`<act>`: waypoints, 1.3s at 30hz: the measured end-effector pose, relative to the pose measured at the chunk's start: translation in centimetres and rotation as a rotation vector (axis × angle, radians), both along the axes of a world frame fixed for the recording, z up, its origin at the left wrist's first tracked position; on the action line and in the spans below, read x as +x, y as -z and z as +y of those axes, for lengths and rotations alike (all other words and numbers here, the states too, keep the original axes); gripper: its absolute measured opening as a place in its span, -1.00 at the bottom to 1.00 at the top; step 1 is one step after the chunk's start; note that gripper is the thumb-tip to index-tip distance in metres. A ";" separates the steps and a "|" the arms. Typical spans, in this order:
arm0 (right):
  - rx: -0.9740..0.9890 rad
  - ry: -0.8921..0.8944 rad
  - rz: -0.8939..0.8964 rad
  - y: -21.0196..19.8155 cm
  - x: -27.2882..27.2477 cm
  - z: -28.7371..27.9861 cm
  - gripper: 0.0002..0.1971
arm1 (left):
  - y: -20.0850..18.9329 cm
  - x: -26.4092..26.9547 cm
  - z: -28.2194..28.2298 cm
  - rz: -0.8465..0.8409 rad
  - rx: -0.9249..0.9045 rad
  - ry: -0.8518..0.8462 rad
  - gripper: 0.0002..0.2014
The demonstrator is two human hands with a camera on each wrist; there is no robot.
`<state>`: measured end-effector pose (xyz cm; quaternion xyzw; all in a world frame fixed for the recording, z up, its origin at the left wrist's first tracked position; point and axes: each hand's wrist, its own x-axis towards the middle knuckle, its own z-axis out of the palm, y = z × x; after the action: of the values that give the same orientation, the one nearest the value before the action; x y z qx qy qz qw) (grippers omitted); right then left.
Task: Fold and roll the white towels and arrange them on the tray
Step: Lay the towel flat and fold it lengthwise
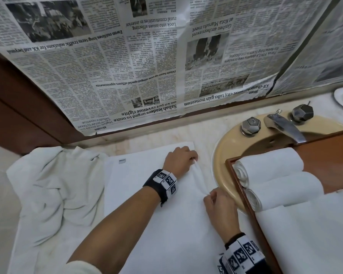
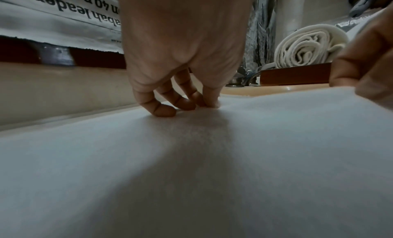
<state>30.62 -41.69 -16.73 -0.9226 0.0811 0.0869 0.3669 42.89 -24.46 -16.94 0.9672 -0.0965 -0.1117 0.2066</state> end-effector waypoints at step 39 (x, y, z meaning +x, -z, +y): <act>-0.160 -0.644 0.091 -3.9 -7.9 21.5 -0.90 | -0.1 -14.6 21.2 -0.143 -0.483 -0.723 -0.75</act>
<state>22.73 -20.17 -12.83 -0.9220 -0.1918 0.2326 0.2430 28.29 -3.26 -16.85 0.8680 0.2106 0.0608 0.4455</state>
